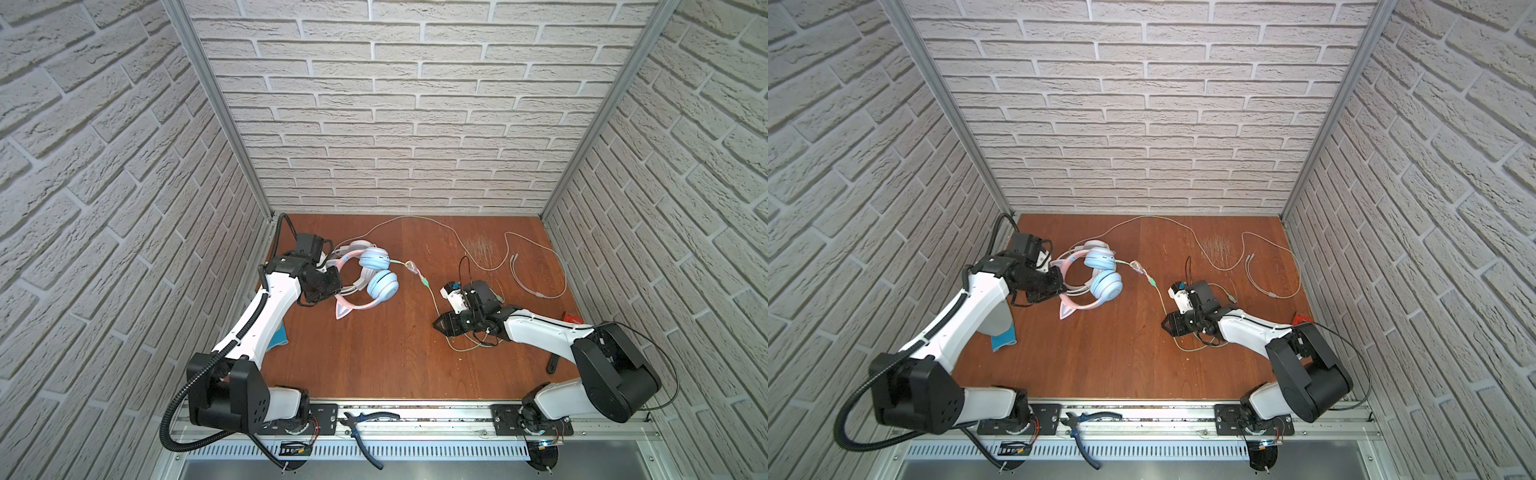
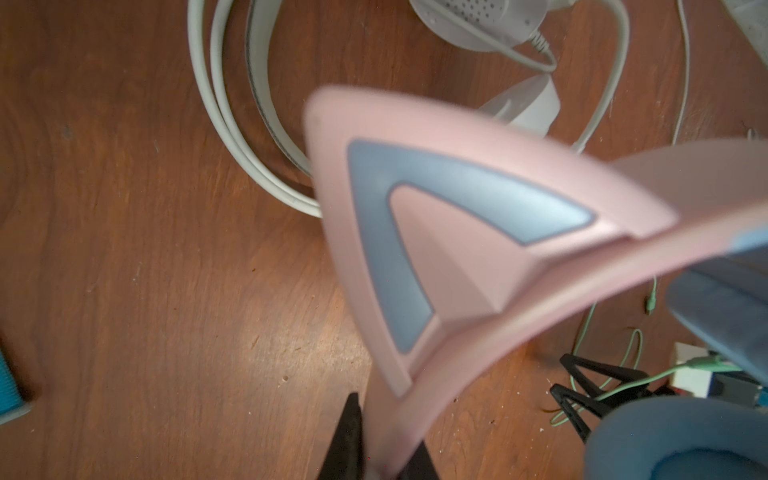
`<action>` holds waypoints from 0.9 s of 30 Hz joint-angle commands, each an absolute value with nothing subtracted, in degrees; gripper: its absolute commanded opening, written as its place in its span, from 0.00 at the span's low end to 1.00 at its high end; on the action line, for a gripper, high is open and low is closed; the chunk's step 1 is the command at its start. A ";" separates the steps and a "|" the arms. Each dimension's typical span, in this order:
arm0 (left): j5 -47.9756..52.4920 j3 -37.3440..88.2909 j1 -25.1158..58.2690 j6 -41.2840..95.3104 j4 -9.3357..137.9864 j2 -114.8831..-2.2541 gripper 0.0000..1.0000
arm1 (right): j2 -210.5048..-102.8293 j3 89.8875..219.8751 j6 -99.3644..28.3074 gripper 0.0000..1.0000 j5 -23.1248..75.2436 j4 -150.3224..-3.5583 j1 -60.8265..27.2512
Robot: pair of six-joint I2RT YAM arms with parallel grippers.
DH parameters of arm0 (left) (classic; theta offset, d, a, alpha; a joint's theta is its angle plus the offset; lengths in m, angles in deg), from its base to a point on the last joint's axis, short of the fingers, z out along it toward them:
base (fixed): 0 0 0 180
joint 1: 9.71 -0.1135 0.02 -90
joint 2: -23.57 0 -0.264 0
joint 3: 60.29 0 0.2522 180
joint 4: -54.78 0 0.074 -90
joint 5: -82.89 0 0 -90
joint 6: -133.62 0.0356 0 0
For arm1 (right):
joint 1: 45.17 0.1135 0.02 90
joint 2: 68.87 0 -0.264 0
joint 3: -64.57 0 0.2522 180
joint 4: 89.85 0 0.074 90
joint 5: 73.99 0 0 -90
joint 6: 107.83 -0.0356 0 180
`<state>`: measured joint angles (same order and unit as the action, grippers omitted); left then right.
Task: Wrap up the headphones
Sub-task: 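Lift the pink headphone with the left gripper while the right grasps the green cable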
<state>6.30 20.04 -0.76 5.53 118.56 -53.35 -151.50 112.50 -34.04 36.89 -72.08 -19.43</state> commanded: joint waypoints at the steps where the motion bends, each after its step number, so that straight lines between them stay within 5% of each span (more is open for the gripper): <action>1: 8.77 23.58 -3.07 6.24 116.40 -52.84 0.00 | -150.96 111.09 -35.44 0.52 37.34 -74.57 -18.80; 13: 11.24 22.69 -5.58 5.59 114.22 -53.48 0.00 | -152.33 110.58 -35.41 0.36 37.22 -74.32 -17.33; 27: 11.43 22.07 -5.58 6.20 114.97 -53.43 0.00 | -157.85 115.79 -33.17 0.51 34.76 -76.96 -16.89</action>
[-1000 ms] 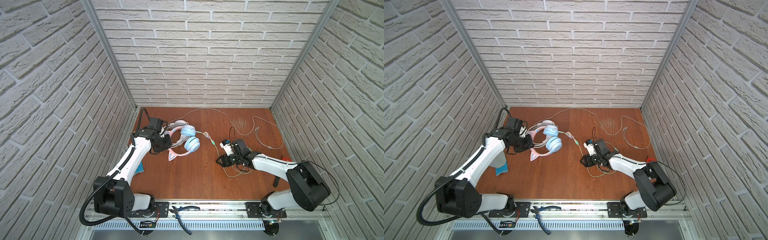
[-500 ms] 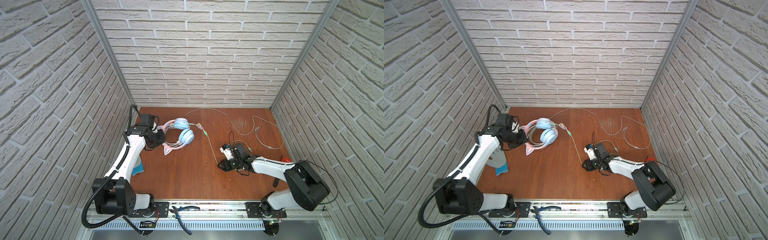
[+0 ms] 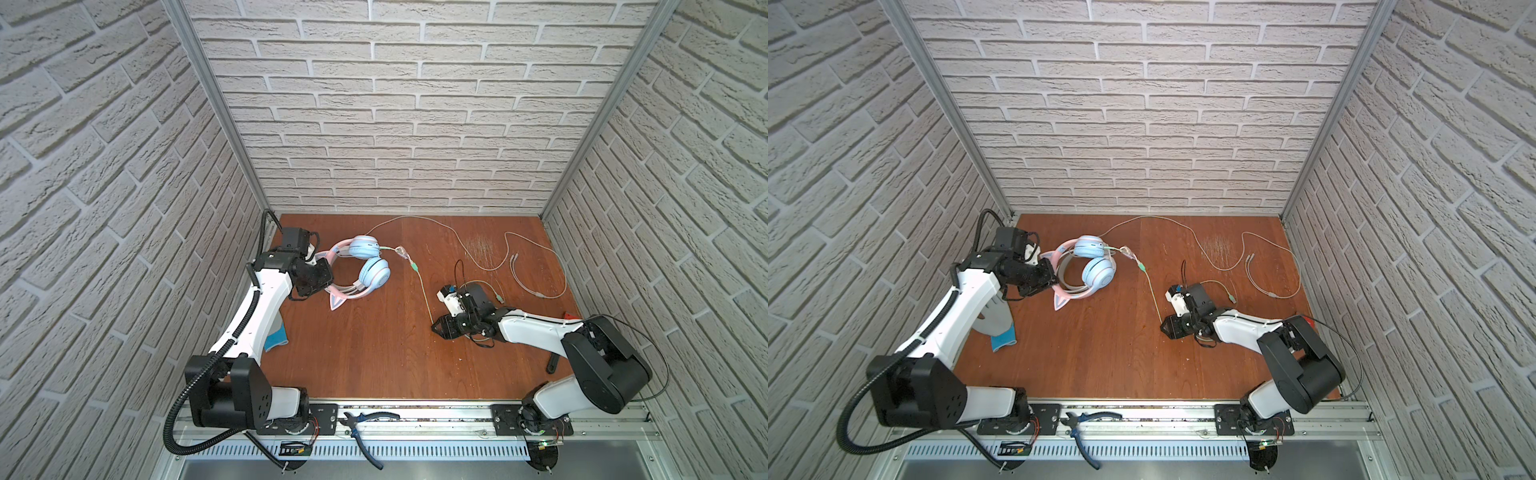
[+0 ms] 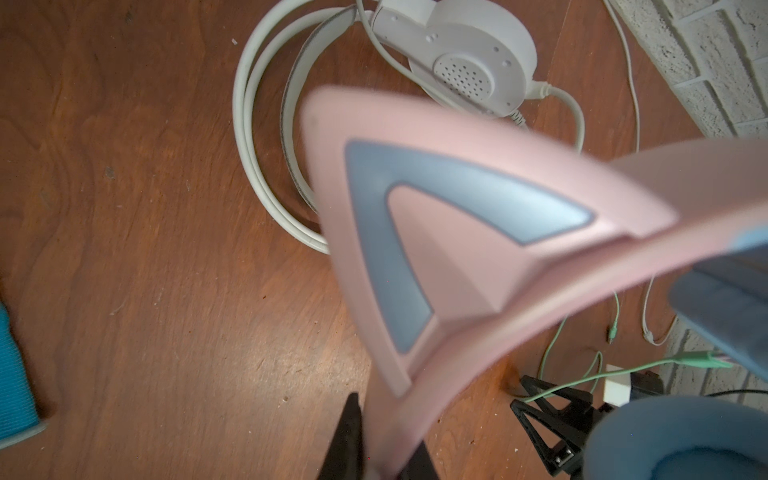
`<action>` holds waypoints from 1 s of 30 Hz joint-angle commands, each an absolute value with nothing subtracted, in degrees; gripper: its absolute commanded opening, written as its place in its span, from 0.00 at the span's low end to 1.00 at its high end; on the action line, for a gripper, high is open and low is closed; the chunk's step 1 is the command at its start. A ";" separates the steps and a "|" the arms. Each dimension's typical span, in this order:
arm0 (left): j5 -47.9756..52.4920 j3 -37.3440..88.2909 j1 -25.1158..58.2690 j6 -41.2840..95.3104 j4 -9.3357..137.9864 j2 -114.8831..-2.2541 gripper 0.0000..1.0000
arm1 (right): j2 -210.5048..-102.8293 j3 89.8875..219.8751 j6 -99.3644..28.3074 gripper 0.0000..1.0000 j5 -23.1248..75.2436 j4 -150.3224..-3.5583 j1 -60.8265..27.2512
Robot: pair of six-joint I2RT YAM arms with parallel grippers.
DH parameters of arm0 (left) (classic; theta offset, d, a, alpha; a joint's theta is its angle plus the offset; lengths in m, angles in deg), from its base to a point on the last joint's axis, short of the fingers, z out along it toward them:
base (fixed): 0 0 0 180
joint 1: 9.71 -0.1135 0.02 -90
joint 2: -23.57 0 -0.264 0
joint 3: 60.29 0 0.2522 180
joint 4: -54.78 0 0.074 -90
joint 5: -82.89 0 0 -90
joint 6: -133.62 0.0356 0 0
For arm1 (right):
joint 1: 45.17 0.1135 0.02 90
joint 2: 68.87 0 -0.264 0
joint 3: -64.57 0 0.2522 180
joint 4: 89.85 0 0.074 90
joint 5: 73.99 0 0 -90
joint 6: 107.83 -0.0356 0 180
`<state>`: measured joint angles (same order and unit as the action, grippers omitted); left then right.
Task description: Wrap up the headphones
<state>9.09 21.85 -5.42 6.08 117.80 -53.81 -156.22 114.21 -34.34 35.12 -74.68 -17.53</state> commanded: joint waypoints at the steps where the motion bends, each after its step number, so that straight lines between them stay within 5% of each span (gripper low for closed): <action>1: 11.32 22.03 -5.58 6.19 114.91 -53.39 0.00 | -158.84 116.41 -33.02 0.50 35.26 -76.96 -16.64; 18: 8.46 21.68 -4.91 3.50 115.52 -55.35 0.00 | -153.06 115.40 -33.04 0.07 31.12 -71.26 -11.77; 30: 6.53 22.03 -1.93 0.49 112.65 -57.07 0.00 | -150.43 128.51 -23.73 0.06 26.45 -45.78 -6.31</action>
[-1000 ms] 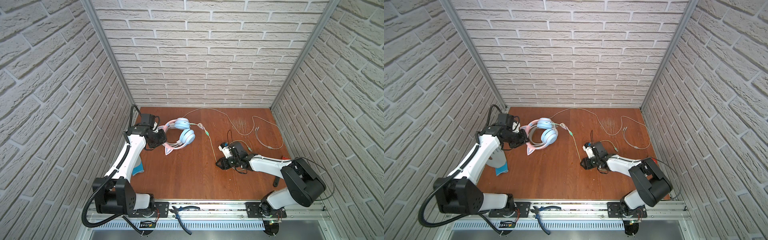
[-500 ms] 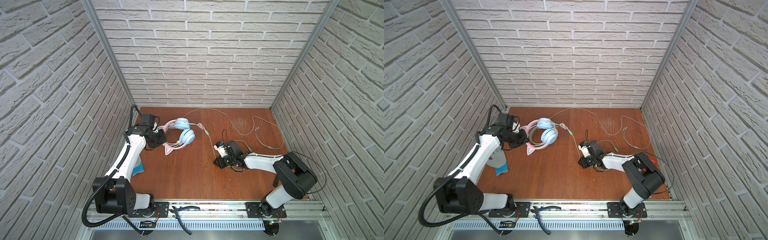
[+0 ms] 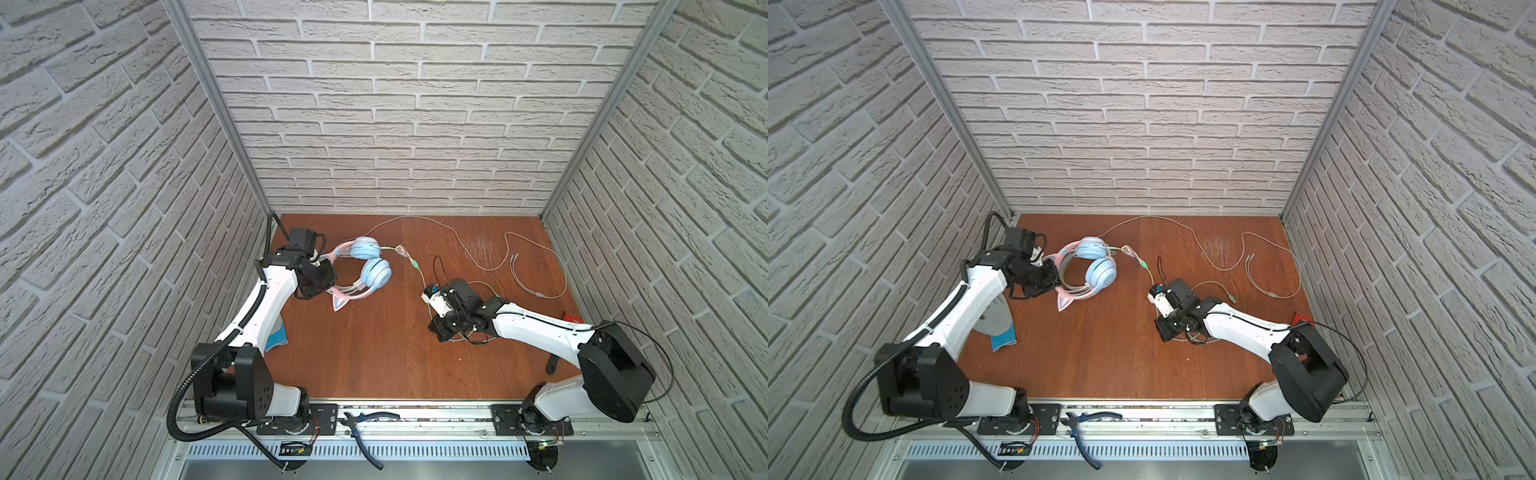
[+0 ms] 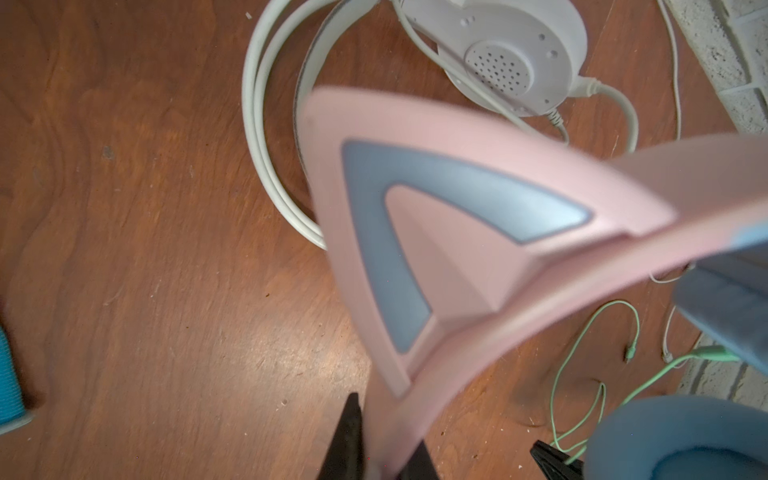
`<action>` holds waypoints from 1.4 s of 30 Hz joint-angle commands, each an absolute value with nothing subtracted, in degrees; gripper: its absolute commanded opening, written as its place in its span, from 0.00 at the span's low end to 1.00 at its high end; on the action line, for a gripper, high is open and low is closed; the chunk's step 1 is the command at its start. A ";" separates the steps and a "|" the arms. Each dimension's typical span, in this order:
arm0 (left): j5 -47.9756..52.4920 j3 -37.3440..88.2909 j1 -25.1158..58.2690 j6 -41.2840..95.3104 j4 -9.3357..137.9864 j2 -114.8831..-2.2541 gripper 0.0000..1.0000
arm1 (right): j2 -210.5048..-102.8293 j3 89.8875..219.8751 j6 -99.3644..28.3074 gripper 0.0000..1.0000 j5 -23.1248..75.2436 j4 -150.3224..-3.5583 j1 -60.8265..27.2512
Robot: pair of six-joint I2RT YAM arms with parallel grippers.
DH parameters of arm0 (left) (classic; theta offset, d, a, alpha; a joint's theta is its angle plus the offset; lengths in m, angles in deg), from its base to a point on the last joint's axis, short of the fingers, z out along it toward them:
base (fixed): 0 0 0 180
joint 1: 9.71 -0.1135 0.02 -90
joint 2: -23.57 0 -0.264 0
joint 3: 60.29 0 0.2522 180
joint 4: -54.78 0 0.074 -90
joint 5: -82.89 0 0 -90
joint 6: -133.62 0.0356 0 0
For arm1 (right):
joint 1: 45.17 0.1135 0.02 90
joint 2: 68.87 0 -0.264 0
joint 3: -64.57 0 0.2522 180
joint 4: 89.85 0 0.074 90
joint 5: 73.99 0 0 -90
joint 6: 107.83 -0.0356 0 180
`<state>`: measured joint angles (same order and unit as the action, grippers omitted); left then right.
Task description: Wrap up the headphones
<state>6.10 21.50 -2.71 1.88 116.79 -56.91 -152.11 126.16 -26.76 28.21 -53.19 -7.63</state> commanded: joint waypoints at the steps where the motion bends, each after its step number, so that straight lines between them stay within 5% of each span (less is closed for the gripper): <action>1: 6.30 22.03 -1.63 0.11 112.37 -57.26 0.00 | -150.27 129.36 -23.32 0.06 26.41 -44.65 -5.71; 15: 2.67 26.20 2.80 -1.38 112.49 -63.27 0.00 | -158.08 147.35 -14.53 0.06 38.47 -30.58 1.39; 42: 6.49 24.14 7.95 2.90 109.48 -69.00 0.00 | -173.36 168.69 -6.53 0.06 54.78 -22.65 -1.33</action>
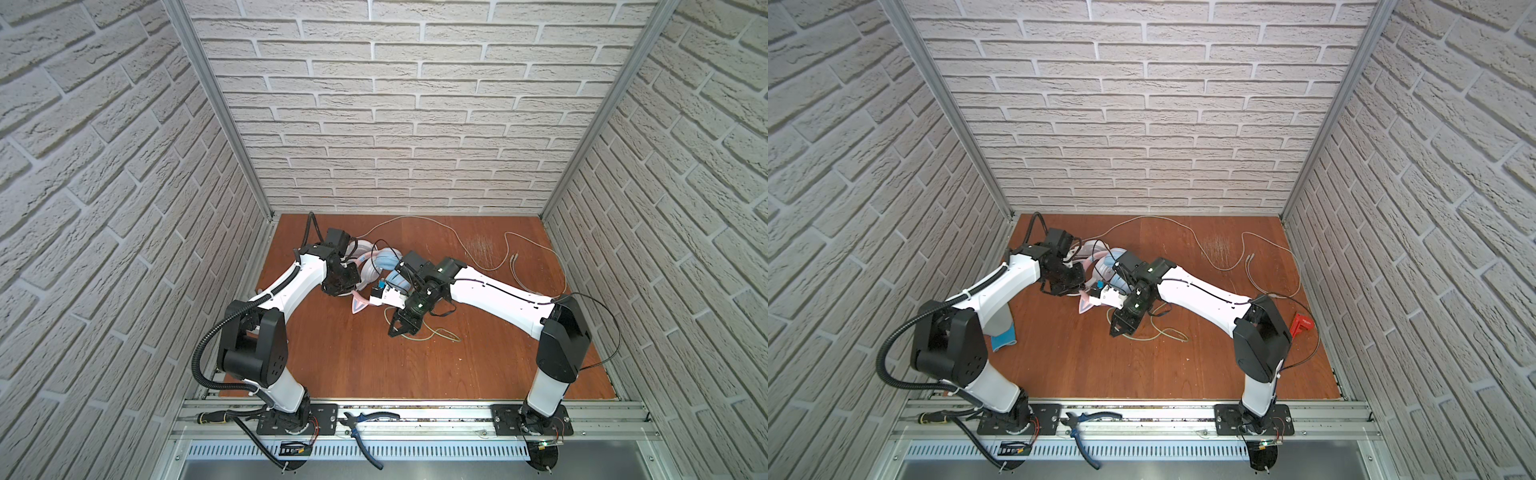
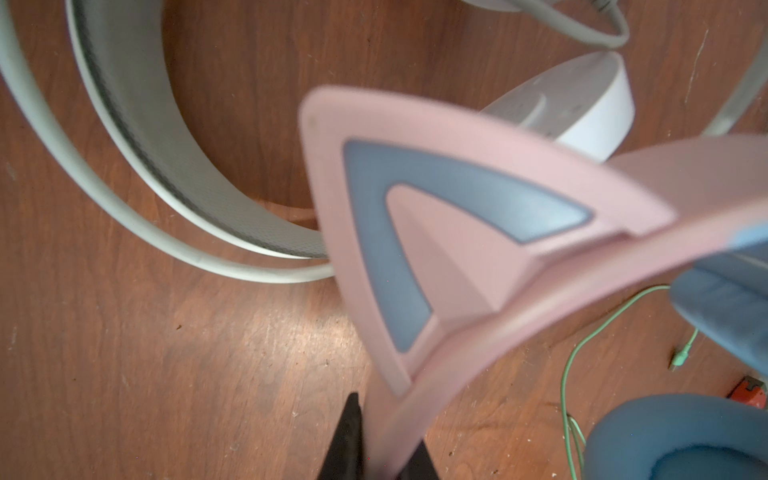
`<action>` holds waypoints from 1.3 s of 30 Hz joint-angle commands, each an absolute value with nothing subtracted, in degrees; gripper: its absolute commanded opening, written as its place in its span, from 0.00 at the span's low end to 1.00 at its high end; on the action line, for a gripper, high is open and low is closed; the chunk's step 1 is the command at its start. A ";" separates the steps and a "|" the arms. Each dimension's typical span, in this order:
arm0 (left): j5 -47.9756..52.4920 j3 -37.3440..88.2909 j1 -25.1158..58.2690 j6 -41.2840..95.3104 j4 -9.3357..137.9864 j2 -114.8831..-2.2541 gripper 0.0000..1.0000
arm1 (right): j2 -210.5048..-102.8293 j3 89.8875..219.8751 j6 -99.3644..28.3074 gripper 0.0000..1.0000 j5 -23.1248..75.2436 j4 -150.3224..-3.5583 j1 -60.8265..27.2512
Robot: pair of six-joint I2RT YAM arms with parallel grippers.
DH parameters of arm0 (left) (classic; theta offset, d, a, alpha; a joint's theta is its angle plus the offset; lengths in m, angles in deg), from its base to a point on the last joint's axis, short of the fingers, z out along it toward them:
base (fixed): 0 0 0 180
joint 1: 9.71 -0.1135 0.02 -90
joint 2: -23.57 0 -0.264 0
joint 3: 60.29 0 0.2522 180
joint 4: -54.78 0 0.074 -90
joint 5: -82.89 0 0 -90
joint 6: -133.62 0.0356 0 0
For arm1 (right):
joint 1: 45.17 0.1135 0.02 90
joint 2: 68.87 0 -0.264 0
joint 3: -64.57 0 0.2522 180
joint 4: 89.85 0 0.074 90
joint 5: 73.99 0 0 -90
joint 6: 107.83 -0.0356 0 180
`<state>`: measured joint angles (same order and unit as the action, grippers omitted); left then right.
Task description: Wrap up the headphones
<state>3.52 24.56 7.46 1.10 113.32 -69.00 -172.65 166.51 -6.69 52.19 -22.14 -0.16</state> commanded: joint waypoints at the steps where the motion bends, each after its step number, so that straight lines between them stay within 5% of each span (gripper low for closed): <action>1: 6.58 24.07 8.05 3.17 109.65 -69.07 0.00 | -173.66 169.15 -6.54 0.06 55.07 -22.57 -1.63; 18: 5.15 25.46 10.77 10.92 113.70 -70.64 0.00 | -180.52 178.78 -4.10 0.06 52.64 -11.51 -5.61; 39: 3.84 29.00 15.62 16.67 119.59 -74.42 0.00 | -179.77 182.79 -1.93 0.06 28.70 -9.74 -6.07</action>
<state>0.81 26.57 14.38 14.52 118.32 -73.63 -181.57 182.62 -2.74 34.64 -6.92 -5.73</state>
